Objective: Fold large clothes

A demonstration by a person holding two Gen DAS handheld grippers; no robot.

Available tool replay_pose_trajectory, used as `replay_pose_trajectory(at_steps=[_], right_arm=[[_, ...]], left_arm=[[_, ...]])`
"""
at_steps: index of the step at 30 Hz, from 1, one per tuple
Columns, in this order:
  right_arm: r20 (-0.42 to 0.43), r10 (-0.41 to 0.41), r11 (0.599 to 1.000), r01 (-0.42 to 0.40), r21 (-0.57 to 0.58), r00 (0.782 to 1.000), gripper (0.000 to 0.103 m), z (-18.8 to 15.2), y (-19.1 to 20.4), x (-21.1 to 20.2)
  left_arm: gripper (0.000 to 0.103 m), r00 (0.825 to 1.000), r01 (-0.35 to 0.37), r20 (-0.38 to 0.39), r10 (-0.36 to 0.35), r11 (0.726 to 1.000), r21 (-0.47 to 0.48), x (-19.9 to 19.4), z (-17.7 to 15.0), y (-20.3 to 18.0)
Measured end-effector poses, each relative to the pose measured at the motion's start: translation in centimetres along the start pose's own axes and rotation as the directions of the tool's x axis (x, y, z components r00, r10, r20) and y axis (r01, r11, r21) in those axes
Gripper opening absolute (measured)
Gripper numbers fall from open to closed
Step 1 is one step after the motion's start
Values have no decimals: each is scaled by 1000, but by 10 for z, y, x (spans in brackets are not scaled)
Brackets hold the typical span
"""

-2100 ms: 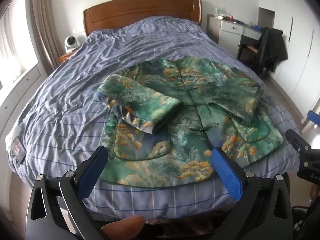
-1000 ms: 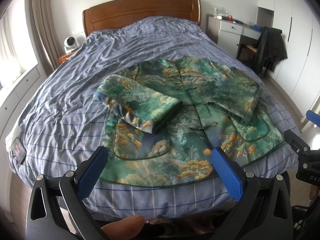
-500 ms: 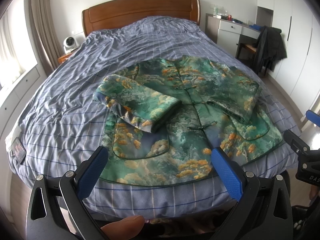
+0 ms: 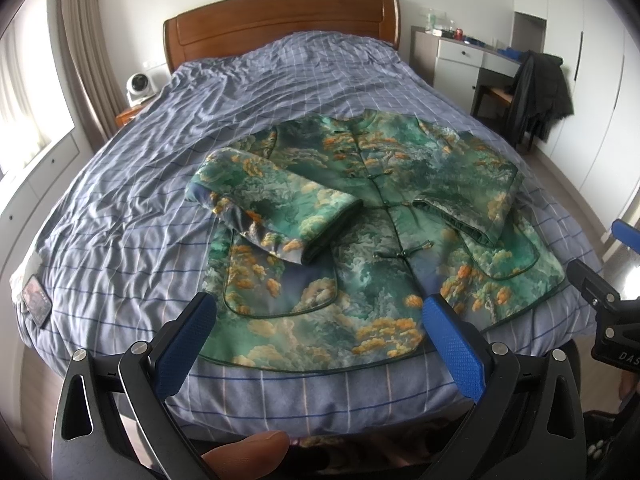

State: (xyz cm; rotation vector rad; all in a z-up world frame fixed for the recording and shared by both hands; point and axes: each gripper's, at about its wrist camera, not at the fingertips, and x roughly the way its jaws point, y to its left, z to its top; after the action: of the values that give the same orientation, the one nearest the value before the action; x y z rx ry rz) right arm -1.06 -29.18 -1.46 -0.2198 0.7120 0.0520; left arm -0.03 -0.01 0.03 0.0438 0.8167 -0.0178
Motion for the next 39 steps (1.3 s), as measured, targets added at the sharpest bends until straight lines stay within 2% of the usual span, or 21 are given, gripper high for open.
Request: replay_pose_trajectory(at_steps=[13, 20, 25, 29, 32, 33, 34, 39], right_arm=[[-1, -2, 1000, 2, 6, 1000, 103, -2, 1, 0], [-7, 5, 1000, -5, -2, 1000, 103, 0, 1, -2], [-6, 9, 1000, -9, 18, 1000, 103, 2, -8, 2], [-3, 31, 999, -31, 39, 1000, 103, 4, -13, 4], [8, 45, 998, -46, 43, 999, 103, 6, -15, 4], [14, 48, 998, -49, 42, 999, 103, 6, -14, 3], [24, 51, 998, -52, 42, 998, 103, 7, -14, 3], [75, 79, 996, -81, 22, 994, 103, 13, -18, 0]], left_arm=[[103, 1000, -5, 6, 5, 1000, 6, -1, -1, -8], [103, 1000, 3, 17, -3, 1000, 13, -1, 0, 1], [103, 998, -16, 69, 13, 998, 54, -3, 3, -9], [103, 993, 16, 114, -22, 998, 60, -8, 2, -12], [103, 988, 52, 141, -57, 998, 41, -9, 2, -13], [103, 980, 88, 182, -87, 996, 3, -11, 2, -11], [103, 979, 85, 185, -84, 996, 5, -13, 2, -11], [103, 995, 42, 89, -47, 997, 67, -4, 3, -10]])
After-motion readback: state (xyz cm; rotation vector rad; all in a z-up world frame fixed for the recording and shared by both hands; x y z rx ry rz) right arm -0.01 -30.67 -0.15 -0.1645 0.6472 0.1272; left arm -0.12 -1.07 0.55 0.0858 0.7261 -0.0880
